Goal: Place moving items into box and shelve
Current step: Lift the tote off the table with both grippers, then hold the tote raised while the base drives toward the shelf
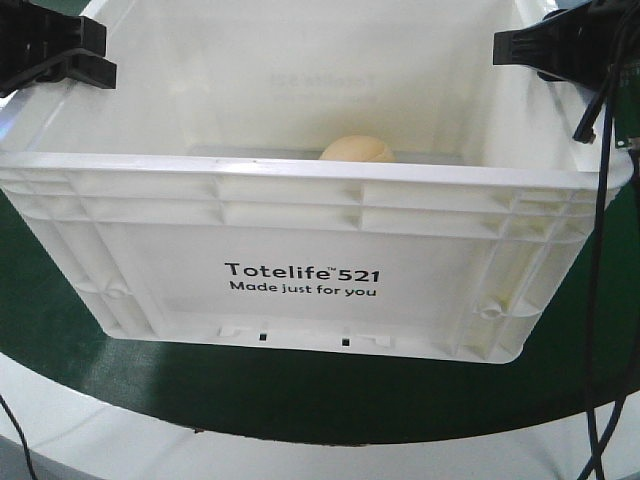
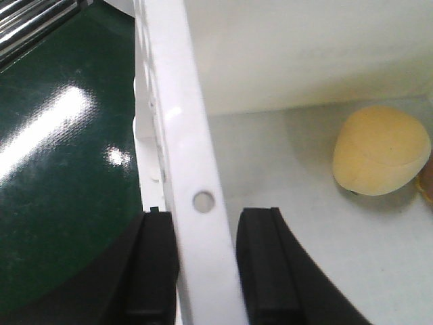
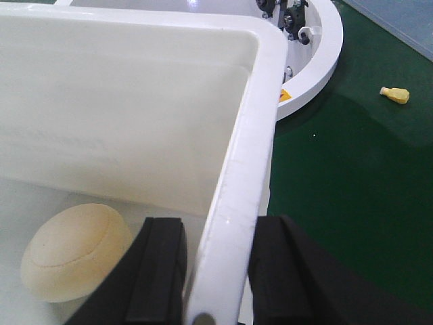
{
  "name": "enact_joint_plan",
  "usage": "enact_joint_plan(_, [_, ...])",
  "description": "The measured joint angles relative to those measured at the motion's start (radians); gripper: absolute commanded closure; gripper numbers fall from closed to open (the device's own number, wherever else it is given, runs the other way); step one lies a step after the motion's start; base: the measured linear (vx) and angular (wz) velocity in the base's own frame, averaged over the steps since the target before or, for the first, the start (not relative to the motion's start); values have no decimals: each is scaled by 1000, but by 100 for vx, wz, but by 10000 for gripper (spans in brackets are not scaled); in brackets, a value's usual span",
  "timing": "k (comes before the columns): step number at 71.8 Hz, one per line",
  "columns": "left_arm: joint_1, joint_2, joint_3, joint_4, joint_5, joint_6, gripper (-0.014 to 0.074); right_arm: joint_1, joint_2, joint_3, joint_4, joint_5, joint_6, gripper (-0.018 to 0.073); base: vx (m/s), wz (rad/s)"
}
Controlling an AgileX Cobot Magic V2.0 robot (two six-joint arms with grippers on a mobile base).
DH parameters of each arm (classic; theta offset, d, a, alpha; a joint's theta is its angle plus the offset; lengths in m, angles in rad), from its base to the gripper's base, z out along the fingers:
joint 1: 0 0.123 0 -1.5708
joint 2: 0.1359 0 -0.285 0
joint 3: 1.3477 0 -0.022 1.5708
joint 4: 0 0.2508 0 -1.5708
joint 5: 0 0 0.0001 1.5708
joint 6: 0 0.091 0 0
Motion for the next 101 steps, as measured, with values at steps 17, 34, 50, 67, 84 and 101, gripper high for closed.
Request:
enact_joint_plan(17, [0, 0, 0, 0, 0, 0, 596, 0, -1, 0, 0, 0, 0, 565, -1, 2])
enact_joint_plan(34, [0, 0, 0, 0, 0, 0, 596, 0, -1, 0, 0, 0, 0, 565, -3, 6])
enact_joint_plan(50, [0, 0, 0, 0, 1, 0, 596, 0, -1, 0, 0, 0, 0, 565, -5, 11])
enact_joint_plan(67, [0, 0, 0, 0, 1, 0, 596, 0, -1, 0, 0, 0, 0, 565, -5, 17])
enact_joint_plan(84, [0, 0, 0, 0, 1, 0, 596, 0, -1, 0, 0, 0, 0, 565, -5, 19])
enact_joint_plan(101, [0, 0, 0, -1, 1, 0, 596, 0, -1, 0, 0, 0, 0, 565, -6, 25])
